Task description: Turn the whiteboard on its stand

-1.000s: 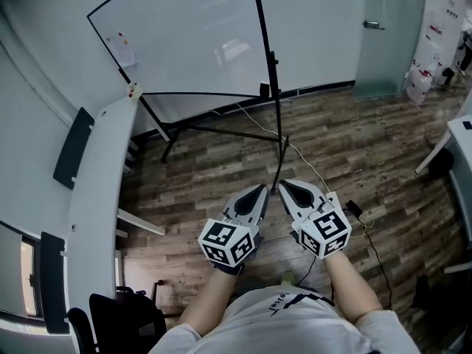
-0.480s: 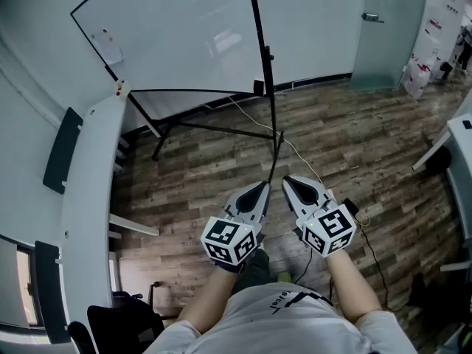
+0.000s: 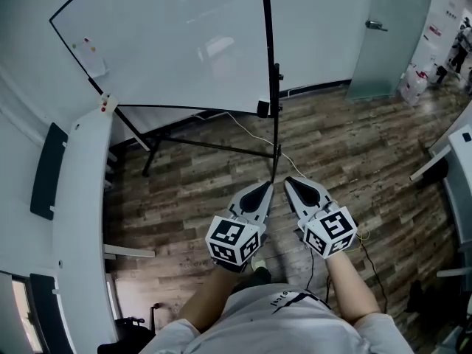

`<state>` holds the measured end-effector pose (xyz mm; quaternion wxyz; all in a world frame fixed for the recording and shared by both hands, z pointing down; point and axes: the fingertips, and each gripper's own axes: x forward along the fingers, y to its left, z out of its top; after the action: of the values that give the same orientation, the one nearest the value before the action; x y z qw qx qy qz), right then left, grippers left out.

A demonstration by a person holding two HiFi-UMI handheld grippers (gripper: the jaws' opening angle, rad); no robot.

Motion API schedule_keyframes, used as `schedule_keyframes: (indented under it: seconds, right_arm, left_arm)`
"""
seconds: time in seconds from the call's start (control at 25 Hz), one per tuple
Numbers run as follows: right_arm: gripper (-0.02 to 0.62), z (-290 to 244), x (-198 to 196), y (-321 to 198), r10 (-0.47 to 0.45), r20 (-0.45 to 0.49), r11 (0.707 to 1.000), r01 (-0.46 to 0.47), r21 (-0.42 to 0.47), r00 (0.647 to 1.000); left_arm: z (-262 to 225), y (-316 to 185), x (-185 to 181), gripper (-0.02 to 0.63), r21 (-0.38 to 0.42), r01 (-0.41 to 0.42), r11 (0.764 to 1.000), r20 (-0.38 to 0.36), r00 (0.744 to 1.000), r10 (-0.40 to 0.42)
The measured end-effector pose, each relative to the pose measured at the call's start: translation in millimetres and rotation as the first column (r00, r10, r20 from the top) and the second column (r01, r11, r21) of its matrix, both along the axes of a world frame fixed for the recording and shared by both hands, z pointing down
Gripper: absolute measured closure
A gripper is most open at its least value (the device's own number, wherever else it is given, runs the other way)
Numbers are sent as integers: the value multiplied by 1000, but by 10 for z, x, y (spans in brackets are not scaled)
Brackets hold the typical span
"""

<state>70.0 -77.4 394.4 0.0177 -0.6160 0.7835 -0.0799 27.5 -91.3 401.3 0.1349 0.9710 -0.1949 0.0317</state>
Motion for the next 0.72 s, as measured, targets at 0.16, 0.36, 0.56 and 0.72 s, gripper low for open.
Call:
schedule_keyframes:
  seconds: [0.16,0.36,0.56,0.72]
  right_arm:
    - [580,49,106,-475,36,2,999,-36,-9,999]
    - [580,159,236,-856,54,1,998,-54,-36,999]
    - [580,214,468,-1206,64,-12,997,-65,-44,998]
    - [580,318,775,-1551,59,-13,997,-59,-39,998]
  left_arm:
    - [39,-488,104,594,5,-31,1000,-3,1000,31]
    - [136,-930,209,594,-25,-37,999,-8,999,37]
    - [218,-1259,447,594,-26,-41,999,-9,999,41]
    - [284,-1571,722,594,-19,-33,999,-1,999,33]
